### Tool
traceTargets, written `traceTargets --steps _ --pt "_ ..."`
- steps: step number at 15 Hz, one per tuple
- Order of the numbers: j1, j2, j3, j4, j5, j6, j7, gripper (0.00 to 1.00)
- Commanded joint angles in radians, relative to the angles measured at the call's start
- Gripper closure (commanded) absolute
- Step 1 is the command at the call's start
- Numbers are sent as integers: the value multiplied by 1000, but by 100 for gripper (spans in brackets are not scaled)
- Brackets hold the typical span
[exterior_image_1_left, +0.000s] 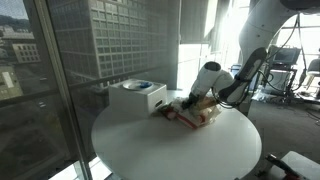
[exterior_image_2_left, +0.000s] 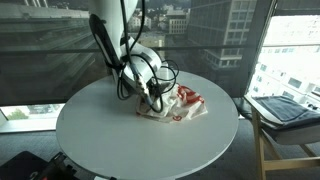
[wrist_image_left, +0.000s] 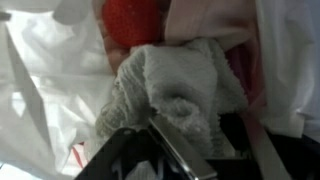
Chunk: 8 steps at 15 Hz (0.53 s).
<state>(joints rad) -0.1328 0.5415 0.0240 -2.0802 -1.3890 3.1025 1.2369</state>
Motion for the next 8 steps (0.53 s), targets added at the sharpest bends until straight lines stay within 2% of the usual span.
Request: traceTargets --steps 1,2,4,6,8 --pt "99 -192 1 -114 -19 -217 56 8" --pt "131 -232 5 -127 -32 -281 77 1" --pt "158 -288 35 -154 20 -362 53 0" --pt "165 -319 60 -159 66 -357 41 0" --pt "180 -333 73 -149 62 -356 61 0"
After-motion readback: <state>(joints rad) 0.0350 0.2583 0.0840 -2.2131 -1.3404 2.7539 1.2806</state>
